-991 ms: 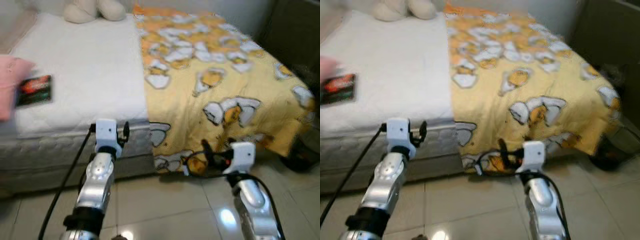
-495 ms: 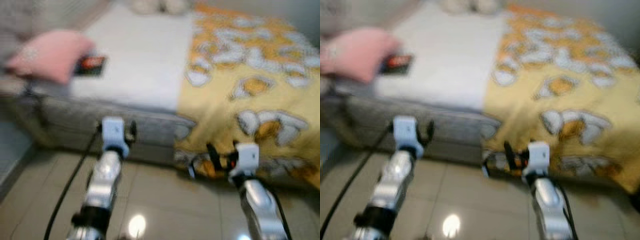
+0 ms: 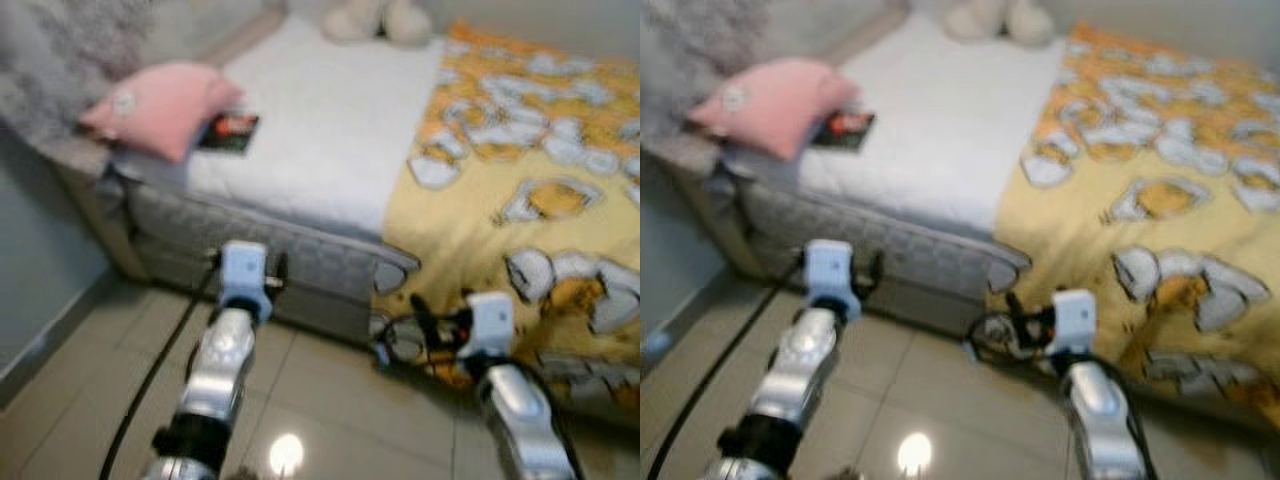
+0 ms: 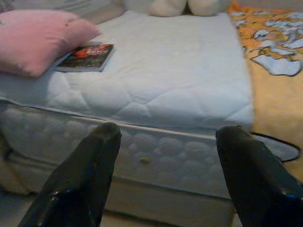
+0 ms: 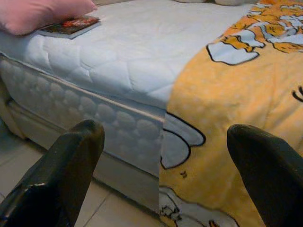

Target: Clean up the room

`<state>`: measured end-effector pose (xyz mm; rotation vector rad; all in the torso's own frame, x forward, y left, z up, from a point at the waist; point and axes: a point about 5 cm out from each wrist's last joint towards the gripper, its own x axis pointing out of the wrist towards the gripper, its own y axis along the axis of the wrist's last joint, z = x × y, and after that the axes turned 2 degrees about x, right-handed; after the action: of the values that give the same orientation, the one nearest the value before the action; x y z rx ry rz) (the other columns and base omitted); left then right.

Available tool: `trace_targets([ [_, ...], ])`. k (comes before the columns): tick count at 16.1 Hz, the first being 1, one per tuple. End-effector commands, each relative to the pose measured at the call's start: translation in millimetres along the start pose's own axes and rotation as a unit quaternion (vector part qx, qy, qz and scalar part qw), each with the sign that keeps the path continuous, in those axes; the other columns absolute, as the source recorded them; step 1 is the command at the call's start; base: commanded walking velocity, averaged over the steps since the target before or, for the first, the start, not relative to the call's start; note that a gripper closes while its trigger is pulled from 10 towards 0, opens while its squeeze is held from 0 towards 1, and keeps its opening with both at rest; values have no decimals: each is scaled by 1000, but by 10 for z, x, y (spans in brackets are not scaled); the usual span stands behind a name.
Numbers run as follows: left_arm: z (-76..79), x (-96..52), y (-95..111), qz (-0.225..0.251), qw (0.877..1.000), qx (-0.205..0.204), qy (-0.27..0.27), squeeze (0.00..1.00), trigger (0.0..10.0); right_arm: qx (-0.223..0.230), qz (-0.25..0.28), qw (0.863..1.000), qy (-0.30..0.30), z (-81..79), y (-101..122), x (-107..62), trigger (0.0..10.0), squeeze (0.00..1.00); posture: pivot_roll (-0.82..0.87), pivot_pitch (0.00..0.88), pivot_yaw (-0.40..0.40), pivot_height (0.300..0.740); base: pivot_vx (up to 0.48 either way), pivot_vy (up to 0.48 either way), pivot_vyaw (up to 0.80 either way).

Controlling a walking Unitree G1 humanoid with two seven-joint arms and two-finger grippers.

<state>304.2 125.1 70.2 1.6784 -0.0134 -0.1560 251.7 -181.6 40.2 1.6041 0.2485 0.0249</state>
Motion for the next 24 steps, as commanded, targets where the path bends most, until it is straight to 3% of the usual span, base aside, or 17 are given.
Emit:
trace_targets([
  [1, -131, -36, 16, 10, 1000, 11, 10, 0, 10000, 7, 11, 1000, 0, -19, 23, 26, 10000, 0, 20, 0, -9, 740, 330, -345, 0],
  [2, -169, -108, 26, 23, 1000, 6, 1, 0, 10000, 10, 14, 1000, -2, -11, 31, 4, 10000, 0, 23, 0, -6, 740, 311, -360, 0],
  [4, -196, -590, -93, 37, 994, 5, -102, 0, 10000, -14, 6, 1000, 23, -45, -27, -237, 10000, 0, 23, 0, -16, 740, 313, -360, 0],
  [5, -189, -673, -125, 35, 994, 10, -104, 0, 10000, -18, -6, 999, 31, -30, -75, -319, 10000, 0, 32, 0, -25, 740, 435, 0, 0],
  [7, -125, -553, -74, 47, 995, 16, -86, 0, 10000, -14, -15, 999, 29, -8, -115, -328, 10000, 0, 31, 0, -31, 740, 362, 0, 0],
  [9, -40, -402, -16, 33, 997, -15, -64, 0, 10000, 2, 0, 1000, 18, -31, -35, -207, 10000, 0, 12, 0, -31, 740, 0, 0, 0],
  [12, -43, -430, -82, 12, 997, -1, -72, 0, 10000, 18, -1, 999, 28, -80, -19, -193, 10000, 0, 5, 0, -13, 740, 0, 0, 0],
  [14, -91, -381, -79, 4, 998, 1, -61, 0, 10000, 20, 13, 999, 37, -137, 49, -94, 10000, 0, 11, 0, 1, 740, 0, 0, 0],
  [15, -102, -332, -66, 1, 998, 8, -59, 0, 10000, 15, 6, 1000, 11, -142, 20, -29, 10000, 0, 11, 0, 2, 740, 0, 0, 0],
  [20, -95, -307, -65, -1, 998, 8, -58, 0, 10000, 8, 4, 1000, -3, -67, 18, -78, 10000, 0, -8, 0, 0, 740, 0, 0, 360],
  [22, -123, -289, -90, -6, 999, -12, -49, 0, 10000, 11, 7, 1000, -6, -80, 29, -85, 10000, 0, -14, 0, -9, 740, 0, 0, 516],
  [24, -89, -263, -86, -7, 999, -6, -42, 0, 10000, 12, 2, 1000, 2, -96, 20, -93, 10000, 0, -11, 0, -19, 740, 0, 0, 503],
])
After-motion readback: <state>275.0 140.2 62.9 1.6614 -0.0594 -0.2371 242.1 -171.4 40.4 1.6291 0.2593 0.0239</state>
